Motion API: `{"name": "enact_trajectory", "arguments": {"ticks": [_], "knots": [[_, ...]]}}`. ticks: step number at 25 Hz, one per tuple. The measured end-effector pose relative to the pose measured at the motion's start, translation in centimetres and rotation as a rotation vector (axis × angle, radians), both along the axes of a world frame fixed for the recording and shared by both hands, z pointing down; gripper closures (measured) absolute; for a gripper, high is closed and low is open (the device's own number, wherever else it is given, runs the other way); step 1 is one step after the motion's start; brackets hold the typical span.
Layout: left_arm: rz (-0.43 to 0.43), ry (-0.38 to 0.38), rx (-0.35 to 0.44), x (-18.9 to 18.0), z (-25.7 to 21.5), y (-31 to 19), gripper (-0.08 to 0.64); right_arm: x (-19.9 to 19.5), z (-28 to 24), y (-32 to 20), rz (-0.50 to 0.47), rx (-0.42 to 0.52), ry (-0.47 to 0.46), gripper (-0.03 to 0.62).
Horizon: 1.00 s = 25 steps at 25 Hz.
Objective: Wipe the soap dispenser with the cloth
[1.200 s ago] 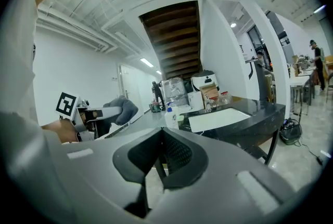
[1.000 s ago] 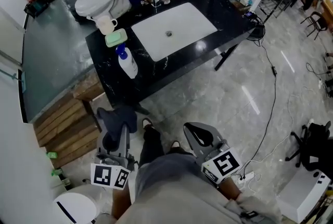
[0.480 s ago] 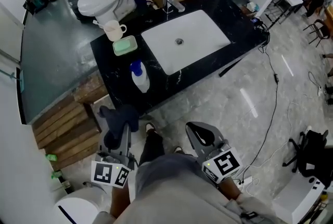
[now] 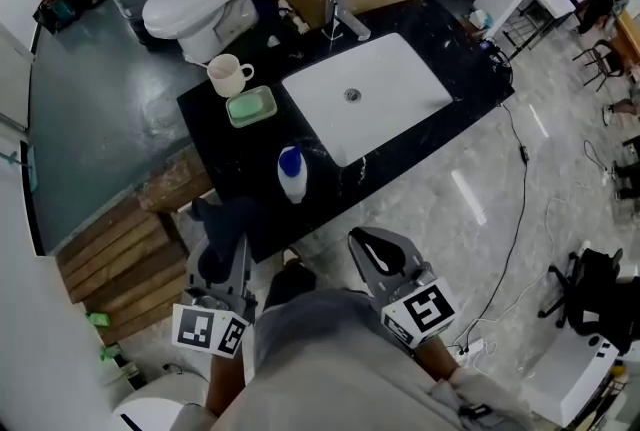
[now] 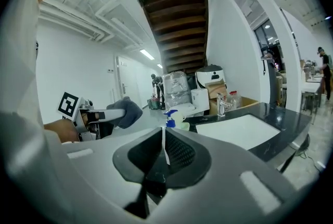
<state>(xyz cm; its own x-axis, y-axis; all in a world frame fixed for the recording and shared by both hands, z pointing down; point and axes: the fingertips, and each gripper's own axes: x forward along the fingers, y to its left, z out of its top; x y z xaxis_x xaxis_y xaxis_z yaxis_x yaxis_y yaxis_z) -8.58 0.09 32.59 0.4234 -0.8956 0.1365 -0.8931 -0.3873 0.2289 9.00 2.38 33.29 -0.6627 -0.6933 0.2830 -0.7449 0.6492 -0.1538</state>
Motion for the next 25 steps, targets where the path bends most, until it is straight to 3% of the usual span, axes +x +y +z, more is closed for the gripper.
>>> {"name": "enact_trajectory", "arguments": {"ticks": [15, 25], "knots": [[0.12, 0.04, 0.053, -3.0, -0.2, -3.8, 0.46, -5.4, -1.1, -3.9, 0.07, 0.051, 0.05, 0.569], [0.111, 0.082, 0.017, -2.0, 2.1, -3.1, 0.46, -5.8, -0.5, -5.5, 0.096, 0.051, 0.065, 0.511]]}}
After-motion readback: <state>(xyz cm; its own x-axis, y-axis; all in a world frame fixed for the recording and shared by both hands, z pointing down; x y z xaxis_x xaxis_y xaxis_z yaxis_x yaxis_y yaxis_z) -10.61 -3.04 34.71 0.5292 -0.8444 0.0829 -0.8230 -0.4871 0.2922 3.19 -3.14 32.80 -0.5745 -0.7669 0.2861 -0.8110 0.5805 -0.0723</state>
